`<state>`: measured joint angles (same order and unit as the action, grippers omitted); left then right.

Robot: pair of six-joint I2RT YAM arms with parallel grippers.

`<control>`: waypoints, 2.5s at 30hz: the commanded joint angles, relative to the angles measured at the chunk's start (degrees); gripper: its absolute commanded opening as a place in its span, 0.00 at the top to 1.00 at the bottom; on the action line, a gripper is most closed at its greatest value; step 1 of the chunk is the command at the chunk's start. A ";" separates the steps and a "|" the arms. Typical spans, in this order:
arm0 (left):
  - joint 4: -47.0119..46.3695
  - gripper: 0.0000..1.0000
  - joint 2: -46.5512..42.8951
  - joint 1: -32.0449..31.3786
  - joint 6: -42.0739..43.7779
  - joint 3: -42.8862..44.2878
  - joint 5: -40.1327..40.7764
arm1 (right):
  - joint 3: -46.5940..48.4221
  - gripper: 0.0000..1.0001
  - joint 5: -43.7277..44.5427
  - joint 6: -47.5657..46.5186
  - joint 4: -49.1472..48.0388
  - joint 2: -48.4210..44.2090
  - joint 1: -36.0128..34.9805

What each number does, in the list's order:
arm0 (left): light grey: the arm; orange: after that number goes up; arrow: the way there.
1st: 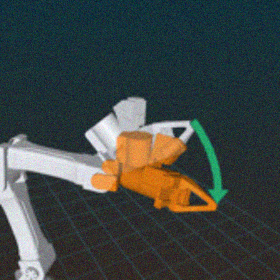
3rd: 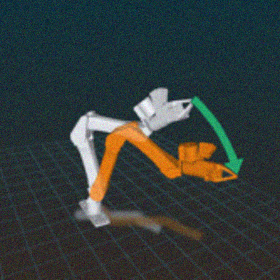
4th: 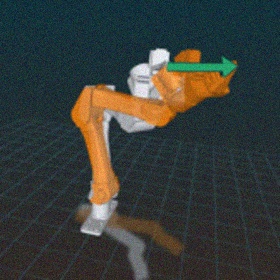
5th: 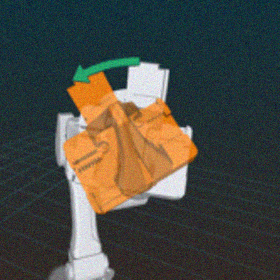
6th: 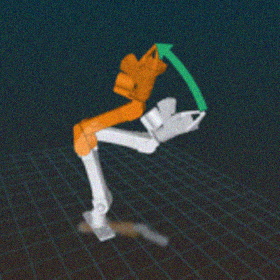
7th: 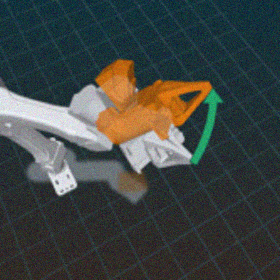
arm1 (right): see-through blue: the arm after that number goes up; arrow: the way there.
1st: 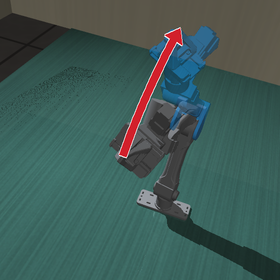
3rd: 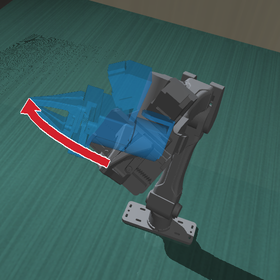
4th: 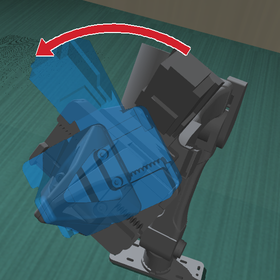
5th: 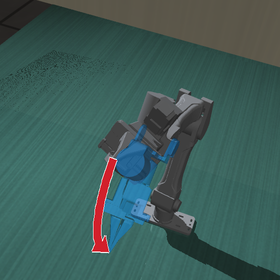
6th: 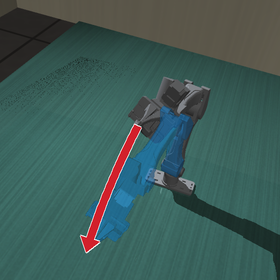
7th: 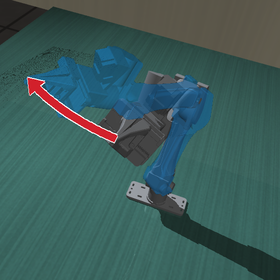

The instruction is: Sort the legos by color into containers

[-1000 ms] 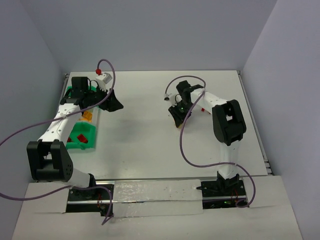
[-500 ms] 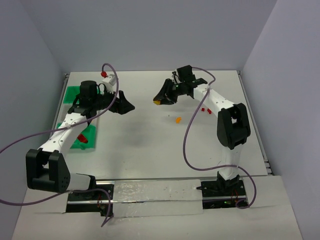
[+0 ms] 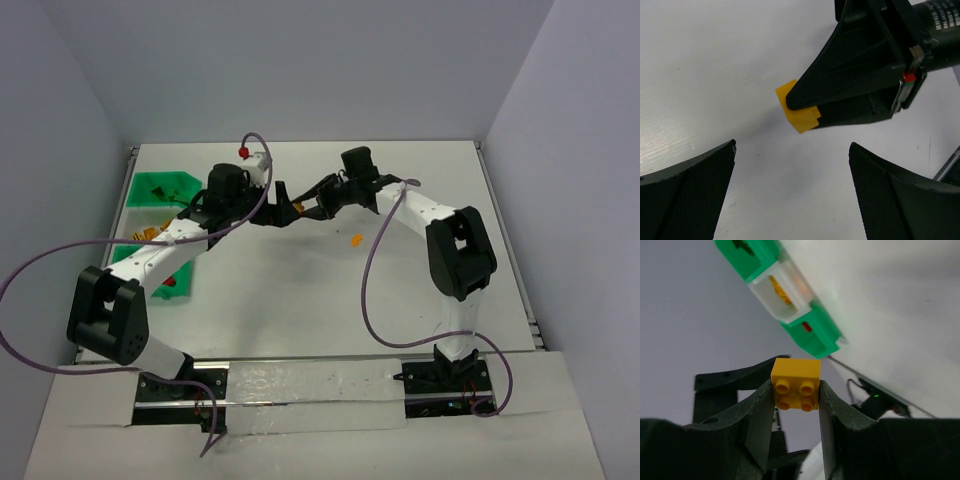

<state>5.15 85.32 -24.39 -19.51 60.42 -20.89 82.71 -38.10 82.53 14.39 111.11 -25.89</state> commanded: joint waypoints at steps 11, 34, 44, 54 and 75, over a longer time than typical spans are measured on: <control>-4.10 0.15 4.15 -3.73 -2.48 6.69 12.90 | -6.42 1.00 -5.79 17.22 -17.66 -2.40 -2.77; 0.64 1.00 -1.31 8.52 2.09 1.96 5.69 | -10.32 0.13 -7.27 19.52 -27.47 -4.61 -2.23; 23.41 0.99 -12.87 31.85 29.34 4.18 5.01 | 9.50 0.00 8.03 -28.59 6.41 -4.76 2.36; 28.93 1.00 -0.89 44.98 33.19 9.43 7.11 | 13.74 0.00 29.09 -55.76 24.24 -6.80 2.47; 25.91 0.53 8.75 45.31 31.61 15.54 9.61 | 6.72 0.08 42.83 -58.89 28.97 -2.03 1.98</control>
<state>32.42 94.64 20.73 12.27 72.46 -11.11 88.49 0.32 21.50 41.87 106.82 -23.44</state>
